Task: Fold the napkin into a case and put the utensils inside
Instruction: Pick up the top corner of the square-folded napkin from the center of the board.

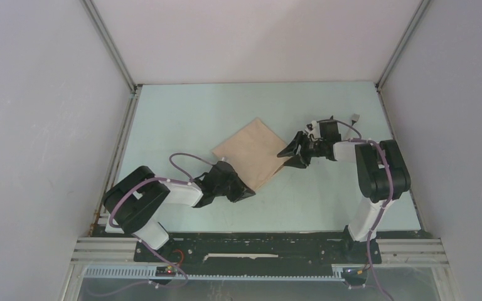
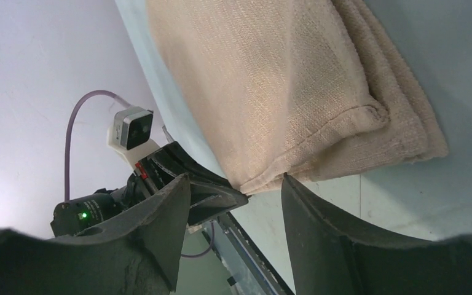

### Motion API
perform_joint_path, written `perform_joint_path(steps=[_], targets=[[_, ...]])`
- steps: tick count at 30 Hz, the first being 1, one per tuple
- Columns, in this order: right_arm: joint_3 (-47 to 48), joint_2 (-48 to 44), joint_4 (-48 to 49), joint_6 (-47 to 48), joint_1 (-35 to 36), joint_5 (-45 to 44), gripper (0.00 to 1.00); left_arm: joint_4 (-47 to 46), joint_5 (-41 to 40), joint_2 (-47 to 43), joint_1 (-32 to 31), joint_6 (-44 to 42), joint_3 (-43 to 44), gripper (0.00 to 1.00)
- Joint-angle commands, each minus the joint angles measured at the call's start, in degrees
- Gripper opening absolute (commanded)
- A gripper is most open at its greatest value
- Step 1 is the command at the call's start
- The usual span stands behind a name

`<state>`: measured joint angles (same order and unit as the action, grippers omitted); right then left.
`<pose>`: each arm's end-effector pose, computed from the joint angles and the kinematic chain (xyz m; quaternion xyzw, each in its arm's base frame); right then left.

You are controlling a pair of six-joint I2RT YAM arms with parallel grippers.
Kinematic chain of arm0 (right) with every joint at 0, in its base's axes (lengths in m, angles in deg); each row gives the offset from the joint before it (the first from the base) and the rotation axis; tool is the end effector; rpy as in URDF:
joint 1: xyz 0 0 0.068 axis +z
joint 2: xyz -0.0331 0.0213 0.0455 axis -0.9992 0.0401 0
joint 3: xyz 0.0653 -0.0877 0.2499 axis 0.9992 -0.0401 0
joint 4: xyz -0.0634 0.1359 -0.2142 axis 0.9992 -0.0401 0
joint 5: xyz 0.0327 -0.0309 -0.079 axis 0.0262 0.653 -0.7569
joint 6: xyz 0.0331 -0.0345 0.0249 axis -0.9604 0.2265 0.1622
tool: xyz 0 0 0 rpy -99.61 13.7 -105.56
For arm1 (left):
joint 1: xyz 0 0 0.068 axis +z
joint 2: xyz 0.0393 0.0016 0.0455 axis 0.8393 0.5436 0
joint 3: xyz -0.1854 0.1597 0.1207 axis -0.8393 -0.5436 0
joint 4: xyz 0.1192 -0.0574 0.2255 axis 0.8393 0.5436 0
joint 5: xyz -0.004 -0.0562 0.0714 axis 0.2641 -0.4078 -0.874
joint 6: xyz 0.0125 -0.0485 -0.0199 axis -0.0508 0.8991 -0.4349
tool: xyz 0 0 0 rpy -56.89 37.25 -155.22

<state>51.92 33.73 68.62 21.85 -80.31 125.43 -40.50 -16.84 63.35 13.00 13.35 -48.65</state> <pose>0.3343 0.0708 0.1298 0.1268 0.8600 0.4844 0.0987 0.1898 -0.1920 0.1147 -0.2108 0.8878 -0.3854 0.1372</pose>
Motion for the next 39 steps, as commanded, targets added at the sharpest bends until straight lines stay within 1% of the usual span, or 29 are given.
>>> perform_joint_path(steps=[1, 8, 22, 26, 30, 39], targets=[[-0.6, 0.1, 6.6, -4.0, 0.0, 0.8, 0.63, -0.4, 0.3, 0.5, 0.4, 0.0, 0.1, 0.07], [-0.9, 1.7, 7.3, -4.5, 0.1, 0.6, 0.61, -0.4, 0.4, 0.5, 0.3, -0.1, 0.2, 0.07], [-4.6, 1.2, 10.3, -5.4, 0.4, 0.9, 0.61, -0.4, 0.4, 0.7, 0.3, 0.0, 0.1, 0.06], [-4.6, 2.5, 13.6, -7.3, 0.4, 1.2, 0.61, -0.4, 0.4, 0.7, 0.3, 0.0, 0.2, 0.06], [-4.4, 4.4, 18.9, -10.9, 0.4, 1.7, 0.61, -0.4, 0.4, 0.8, 0.4, 0.1, 0.1, 0.06], [-3.7, 5.3, 21.4, -14.7, 0.0, -0.8, 0.6, -0.4, 0.2, 0.5, 0.3, 0.1, -0.1, 0.06]])
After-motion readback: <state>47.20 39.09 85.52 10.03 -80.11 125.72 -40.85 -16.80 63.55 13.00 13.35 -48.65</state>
